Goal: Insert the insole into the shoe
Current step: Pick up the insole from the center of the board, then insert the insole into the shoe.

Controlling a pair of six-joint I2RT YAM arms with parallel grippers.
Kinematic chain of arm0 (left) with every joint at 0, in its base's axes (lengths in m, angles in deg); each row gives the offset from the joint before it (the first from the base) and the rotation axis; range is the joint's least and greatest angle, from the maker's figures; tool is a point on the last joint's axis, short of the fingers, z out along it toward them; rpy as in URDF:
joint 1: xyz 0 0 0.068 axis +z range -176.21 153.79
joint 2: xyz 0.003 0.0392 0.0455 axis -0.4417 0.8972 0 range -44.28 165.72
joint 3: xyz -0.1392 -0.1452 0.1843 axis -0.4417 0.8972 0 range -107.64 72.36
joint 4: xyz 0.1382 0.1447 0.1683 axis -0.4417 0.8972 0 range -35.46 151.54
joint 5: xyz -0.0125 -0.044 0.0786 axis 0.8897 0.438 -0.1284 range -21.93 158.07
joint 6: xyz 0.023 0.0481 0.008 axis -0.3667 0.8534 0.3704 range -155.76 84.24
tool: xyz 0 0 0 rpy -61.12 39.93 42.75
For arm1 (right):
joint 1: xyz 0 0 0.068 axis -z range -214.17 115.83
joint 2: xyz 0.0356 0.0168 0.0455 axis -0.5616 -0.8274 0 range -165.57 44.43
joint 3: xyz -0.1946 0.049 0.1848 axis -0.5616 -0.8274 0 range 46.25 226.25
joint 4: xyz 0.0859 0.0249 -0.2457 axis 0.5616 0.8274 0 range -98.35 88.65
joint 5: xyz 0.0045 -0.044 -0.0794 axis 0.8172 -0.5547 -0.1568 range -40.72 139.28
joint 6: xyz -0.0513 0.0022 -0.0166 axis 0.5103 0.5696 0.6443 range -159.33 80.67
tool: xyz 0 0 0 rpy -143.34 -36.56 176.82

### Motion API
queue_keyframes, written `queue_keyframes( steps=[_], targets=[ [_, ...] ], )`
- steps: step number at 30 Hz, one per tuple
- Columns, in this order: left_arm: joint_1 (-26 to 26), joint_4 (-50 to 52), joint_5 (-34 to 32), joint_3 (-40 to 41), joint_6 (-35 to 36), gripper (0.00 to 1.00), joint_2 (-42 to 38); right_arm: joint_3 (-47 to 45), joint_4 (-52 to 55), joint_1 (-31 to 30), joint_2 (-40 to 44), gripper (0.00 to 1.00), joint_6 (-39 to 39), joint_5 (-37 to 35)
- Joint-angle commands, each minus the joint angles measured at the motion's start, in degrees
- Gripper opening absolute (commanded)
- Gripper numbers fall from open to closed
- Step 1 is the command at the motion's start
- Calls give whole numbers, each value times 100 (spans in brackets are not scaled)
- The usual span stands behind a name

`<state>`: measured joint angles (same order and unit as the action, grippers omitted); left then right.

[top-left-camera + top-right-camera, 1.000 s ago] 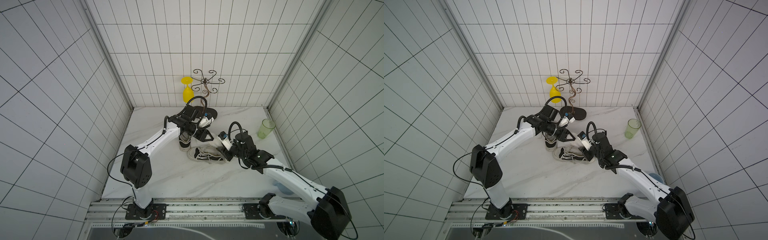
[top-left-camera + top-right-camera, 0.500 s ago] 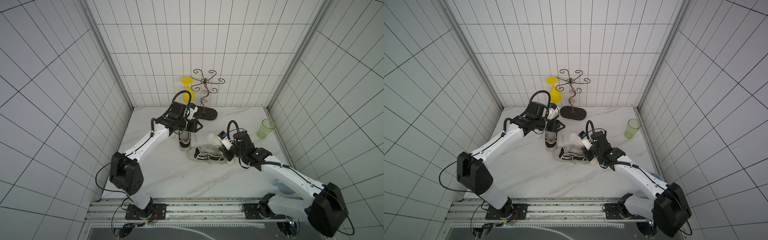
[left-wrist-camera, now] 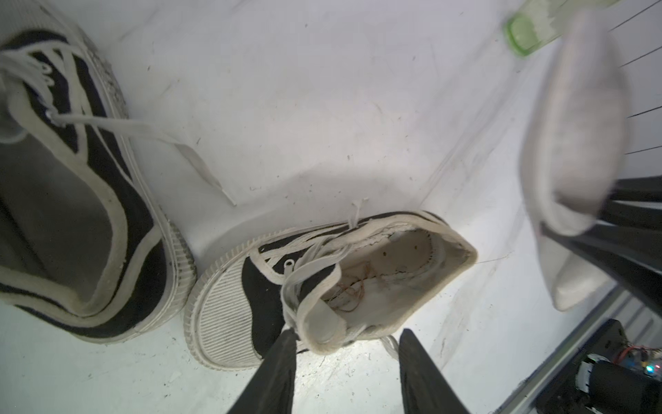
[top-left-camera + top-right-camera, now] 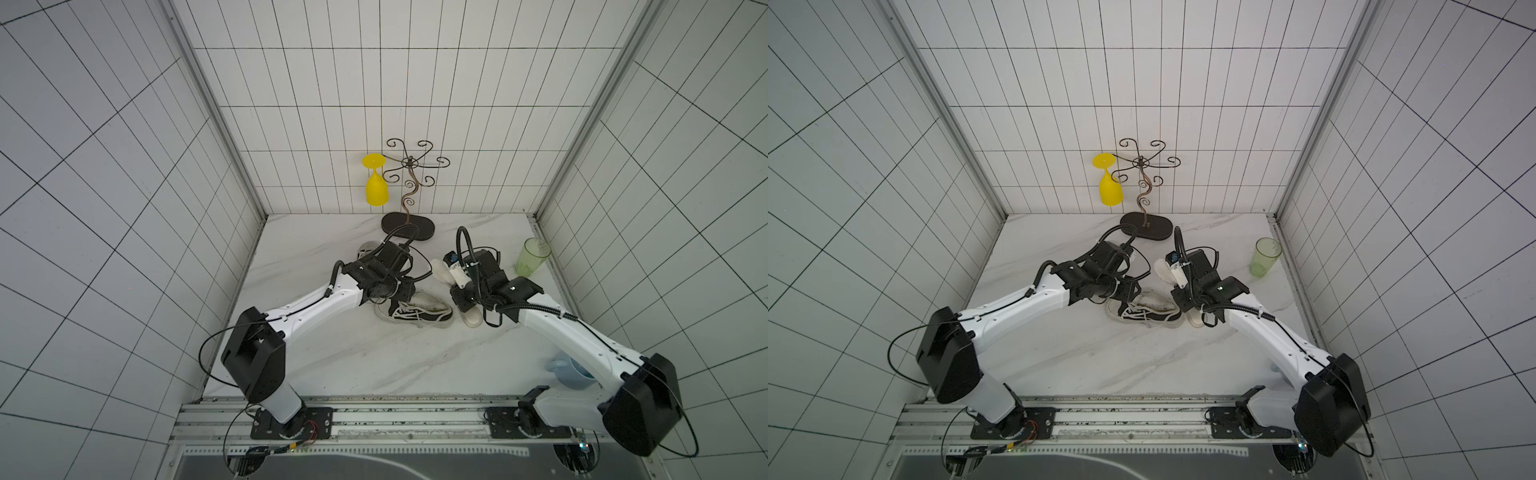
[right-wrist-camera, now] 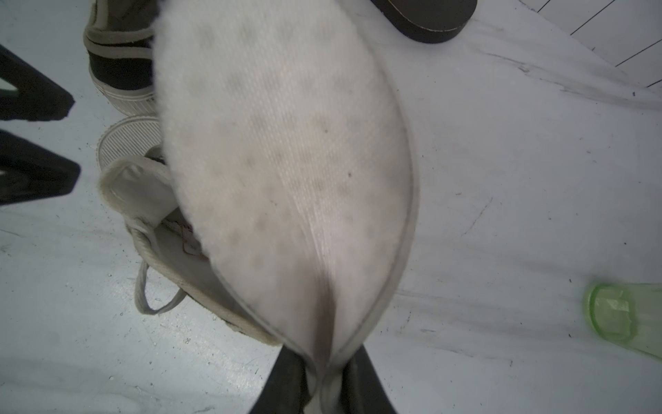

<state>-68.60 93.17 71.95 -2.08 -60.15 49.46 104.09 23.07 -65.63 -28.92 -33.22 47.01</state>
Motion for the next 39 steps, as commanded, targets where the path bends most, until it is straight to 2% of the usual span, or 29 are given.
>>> queue_keyframes(
  steps=[1, 10, 18, 21, 25, 30, 36, 39],
  targets=[
    [22, 44, -312, 29, -322, 48, 128, 528, 351, 67, -4, 21, -183, -260],
    [12, 103, -218, -190, -66, 47, 633, 452, 364, 103, -40, 21, -286, -266],
    [-23, 190, -252, -107, 285, 48, 671, 482, 488, 105, -115, 21, -259, -144],
    [-7, 34, -294, -78, 202, 41, 733, 469, 502, 106, -93, 21, -190, 63],
    [59, -156, 95, -163, 133, 23, 859, 500, 726, 112, -204, 20, -145, 267],
    [57, -274, 260, -282, 320, 0, 882, 448, 895, 105, -217, 20, -293, 411],
    [14, -1078, 725, -233, 1027, 0, 655, 482, 1515, 107, -170, 20, -653, 458],
    [3, -1274, 1082, -409, 1381, 0, 785, 517, 1731, 150, -41, 21, -1071, 457]
  ],
)
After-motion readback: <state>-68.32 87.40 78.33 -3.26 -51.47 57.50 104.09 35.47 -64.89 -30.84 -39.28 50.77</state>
